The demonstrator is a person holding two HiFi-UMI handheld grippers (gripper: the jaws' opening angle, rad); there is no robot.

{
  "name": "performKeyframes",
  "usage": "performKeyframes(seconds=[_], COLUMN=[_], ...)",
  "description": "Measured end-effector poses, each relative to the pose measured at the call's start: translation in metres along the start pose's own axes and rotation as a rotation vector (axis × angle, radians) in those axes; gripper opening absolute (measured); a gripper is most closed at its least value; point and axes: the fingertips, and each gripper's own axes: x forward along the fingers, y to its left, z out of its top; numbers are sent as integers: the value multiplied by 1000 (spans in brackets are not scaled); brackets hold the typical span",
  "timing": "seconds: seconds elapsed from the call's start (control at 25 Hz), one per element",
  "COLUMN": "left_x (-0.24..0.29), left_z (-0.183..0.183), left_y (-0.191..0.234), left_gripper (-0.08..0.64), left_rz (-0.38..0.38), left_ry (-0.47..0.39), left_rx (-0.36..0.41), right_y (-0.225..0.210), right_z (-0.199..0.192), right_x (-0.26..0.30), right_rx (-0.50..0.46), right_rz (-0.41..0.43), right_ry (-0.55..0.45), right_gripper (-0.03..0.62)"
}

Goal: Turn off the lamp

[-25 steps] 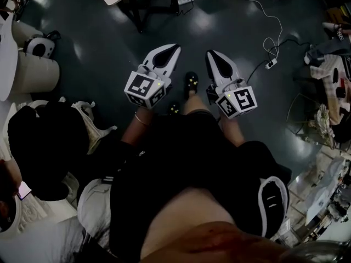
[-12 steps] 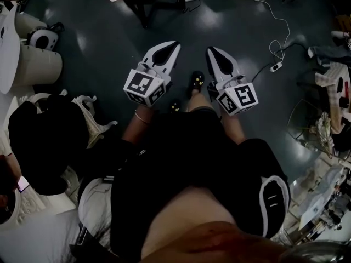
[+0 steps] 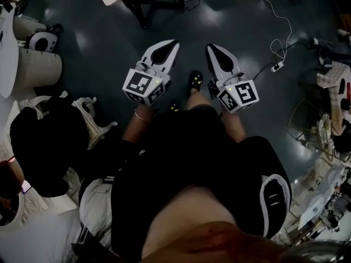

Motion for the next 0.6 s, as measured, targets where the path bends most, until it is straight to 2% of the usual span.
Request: performKeyframes(seconds=[0.24, 0.6], left_x=[24, 52], left_z=[-3, -3], left_y=[1, 5], left_gripper=[6, 6], left_rz=[-11, 21], left_ry=[2, 39], left_rx=[8, 23], right_y=[-27, -56], right_z=[1, -1], right_x=[5, 12], right_rx=[8, 26], right_rz=[0, 18], right_ry=[3, 4], right_gripper=[0, 0])
